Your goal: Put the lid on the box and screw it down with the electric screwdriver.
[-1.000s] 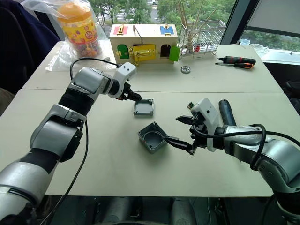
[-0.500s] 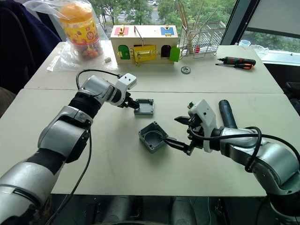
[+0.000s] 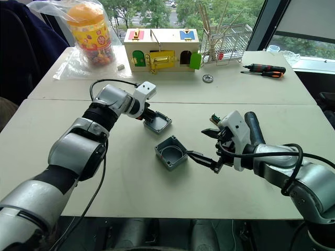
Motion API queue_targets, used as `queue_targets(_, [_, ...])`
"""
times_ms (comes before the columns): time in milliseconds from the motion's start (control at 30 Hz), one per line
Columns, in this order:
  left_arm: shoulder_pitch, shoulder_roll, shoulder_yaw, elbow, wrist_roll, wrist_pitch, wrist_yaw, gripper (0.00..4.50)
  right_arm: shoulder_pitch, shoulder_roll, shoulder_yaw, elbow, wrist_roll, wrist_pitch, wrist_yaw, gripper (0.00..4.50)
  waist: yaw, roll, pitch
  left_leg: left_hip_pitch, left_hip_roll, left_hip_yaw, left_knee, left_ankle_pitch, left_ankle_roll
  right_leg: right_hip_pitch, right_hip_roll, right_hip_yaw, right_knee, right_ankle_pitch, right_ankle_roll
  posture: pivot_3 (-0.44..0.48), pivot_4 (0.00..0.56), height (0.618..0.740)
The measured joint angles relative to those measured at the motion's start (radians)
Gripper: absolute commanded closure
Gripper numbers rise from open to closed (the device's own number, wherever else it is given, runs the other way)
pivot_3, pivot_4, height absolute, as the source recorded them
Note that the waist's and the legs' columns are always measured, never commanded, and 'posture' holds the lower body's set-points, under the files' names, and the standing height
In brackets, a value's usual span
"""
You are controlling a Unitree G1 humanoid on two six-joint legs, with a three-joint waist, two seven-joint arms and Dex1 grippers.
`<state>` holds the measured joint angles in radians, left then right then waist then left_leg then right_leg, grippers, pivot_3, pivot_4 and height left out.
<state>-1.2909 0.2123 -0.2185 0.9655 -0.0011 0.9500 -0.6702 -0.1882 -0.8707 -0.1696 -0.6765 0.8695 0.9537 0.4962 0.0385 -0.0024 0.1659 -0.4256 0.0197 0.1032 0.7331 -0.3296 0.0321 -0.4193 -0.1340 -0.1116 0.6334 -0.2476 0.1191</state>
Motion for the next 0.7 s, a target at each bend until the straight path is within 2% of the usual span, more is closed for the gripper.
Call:
queue_targets(133, [0.031,0.011,0.087,-0.071,-0.052,0.045,0.022,4.45,-0.045,0.06,-0.036,0.067,0.014,0.004,-0.047,0.0,0.001,0.0,0.0,-0.001,0.0,0.0,-0.001,0.0,0.0,-0.001,0.0,0.0,0.001,0.0,0.0,0.0,0.15,0.711])
queue_targets(200, [0.107,0.037,0.154,-0.216,-0.081,-0.04,0.035,4.45,-0.136,0.183,-0.066,0.136,0.061,0.012,-0.125,0.0,-0.011,-0.001,0.001,-0.001,0.003,0.0,-0.001,0.0,0.0,-0.003,0.0,0.0,0.001,0.0,-0.001,0.0,0.15,0.711])
queue_targets(300, [0.167,0.038,0.232,-0.406,-0.131,-0.147,0.059,4.45,-0.238,0.282,-0.085,0.228,0.102,0.021,-0.207,0.0,-0.013,0.0,0.001,-0.001,0.003,0.0,-0.002,0.001,-0.001,-0.003,0.001,0.0,0.001,0.0,-0.001,0.0,0.15,0.711])
queue_targets(400, [0.232,0.002,0.325,-0.601,-0.201,-0.223,0.105,4.45,-0.361,0.413,-0.069,0.348,0.118,0.025,-0.269,0.0,-0.022,0.0,0.0,-0.001,0.002,0.001,-0.003,0.001,-0.001,-0.003,0.001,0.0,0.001,0.0,-0.001,0.0,0.15,0.711])
queue_targets(500, [0.278,-0.03,0.321,-0.703,-0.215,-0.271,0.136,4.45,-0.43,0.475,-0.051,0.438,0.131,0.041,-0.299,0.0,-0.023,0.001,0.0,-0.001,0.0,0.001,-0.003,0.001,-0.001,-0.001,0.0,-0.001,0.001,0.0,0.0,0.0,0.15,0.711])
queue_targets(700, [0.344,-0.058,0.289,-0.798,-0.227,-0.305,0.174,4.45,-0.5,0.491,-0.057,0.561,0.134,0.07,-0.306,0.0,-0.026,0.001,0.0,-0.001,-0.001,0.0,-0.003,0.001,-0.001,-0.002,0.0,-0.001,0.001,0.0,-0.001,0.0,0.15,0.711])
